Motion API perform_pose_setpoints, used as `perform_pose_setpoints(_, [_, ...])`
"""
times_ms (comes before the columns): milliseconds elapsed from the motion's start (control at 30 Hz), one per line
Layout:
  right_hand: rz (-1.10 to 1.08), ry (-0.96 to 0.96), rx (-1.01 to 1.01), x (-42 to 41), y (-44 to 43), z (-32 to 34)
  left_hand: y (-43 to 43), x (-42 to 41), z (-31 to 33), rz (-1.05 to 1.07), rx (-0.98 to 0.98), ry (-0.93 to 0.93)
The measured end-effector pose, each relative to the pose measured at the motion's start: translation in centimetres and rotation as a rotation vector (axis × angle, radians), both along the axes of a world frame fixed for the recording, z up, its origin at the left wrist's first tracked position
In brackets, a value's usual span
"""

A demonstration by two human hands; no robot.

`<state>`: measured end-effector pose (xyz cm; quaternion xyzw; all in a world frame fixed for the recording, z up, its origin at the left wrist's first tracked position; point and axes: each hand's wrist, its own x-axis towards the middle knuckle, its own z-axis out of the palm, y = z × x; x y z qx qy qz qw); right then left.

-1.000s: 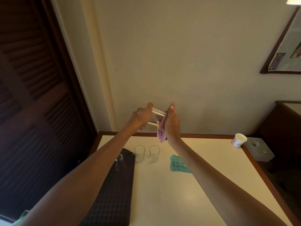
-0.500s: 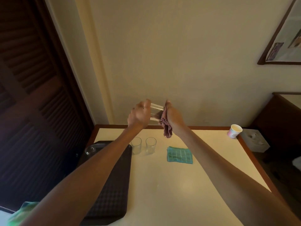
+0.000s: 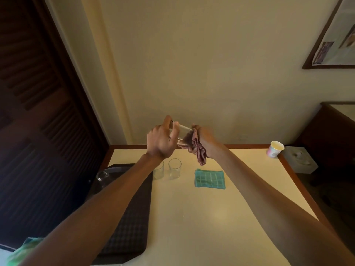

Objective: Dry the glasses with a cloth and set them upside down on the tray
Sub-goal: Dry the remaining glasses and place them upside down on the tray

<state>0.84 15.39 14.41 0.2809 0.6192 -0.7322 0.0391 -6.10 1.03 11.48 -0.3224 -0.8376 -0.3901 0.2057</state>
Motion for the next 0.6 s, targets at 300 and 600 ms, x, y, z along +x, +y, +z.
perform_pose_setpoints(300, [-0.185,0.490,0.519,-0.2,1.3,-1.1,3.5,-0.4,3.9,0.011,0.253,-1.149])
perform_pose_setpoints(600, [0.132,-0.017,-0.056,-0.6,5.1,1.1,4.4,-0.5,2.1,-0.018,0.089,0.058])
